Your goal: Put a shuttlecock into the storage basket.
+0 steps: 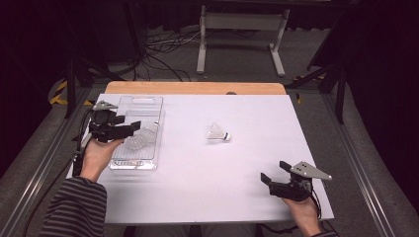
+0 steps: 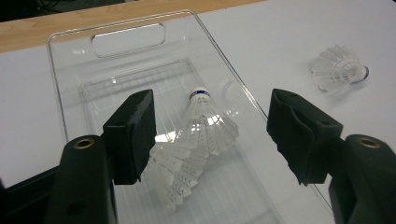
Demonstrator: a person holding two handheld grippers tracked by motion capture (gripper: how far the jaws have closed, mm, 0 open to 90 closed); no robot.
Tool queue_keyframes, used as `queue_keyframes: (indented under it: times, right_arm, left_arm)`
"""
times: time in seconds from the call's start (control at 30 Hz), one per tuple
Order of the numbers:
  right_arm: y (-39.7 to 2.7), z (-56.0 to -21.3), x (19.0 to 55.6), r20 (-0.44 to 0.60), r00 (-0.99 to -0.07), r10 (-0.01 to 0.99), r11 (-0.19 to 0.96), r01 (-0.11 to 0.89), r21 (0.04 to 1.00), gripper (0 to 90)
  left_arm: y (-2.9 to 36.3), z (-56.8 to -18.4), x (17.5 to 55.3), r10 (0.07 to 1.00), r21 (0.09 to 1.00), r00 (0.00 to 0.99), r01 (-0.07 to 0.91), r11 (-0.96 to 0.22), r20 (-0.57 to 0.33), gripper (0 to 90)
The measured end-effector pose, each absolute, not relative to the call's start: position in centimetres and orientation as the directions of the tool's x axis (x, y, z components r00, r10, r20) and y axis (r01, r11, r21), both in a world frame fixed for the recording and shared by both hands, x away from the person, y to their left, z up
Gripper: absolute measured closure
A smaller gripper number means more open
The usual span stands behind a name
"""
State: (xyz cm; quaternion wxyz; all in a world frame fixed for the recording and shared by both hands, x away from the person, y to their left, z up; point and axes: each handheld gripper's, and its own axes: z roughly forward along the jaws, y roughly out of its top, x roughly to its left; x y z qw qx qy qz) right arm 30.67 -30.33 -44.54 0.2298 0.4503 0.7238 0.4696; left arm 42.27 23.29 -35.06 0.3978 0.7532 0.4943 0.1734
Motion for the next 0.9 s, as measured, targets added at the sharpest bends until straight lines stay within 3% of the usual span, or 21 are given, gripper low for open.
queue_keyframes:
  times: [0.9]
  right_arm:
    - [-30.3, -44.5, 30.6, 0.086, -0.491, 0.867, 0.157, 0.432, 0.888, 11.9]
  left_arm:
    - [24.0, -35.2, 39.9, 0.873, 0.8, 0.468, 0.572, -0.18, -0.139, 32.4]
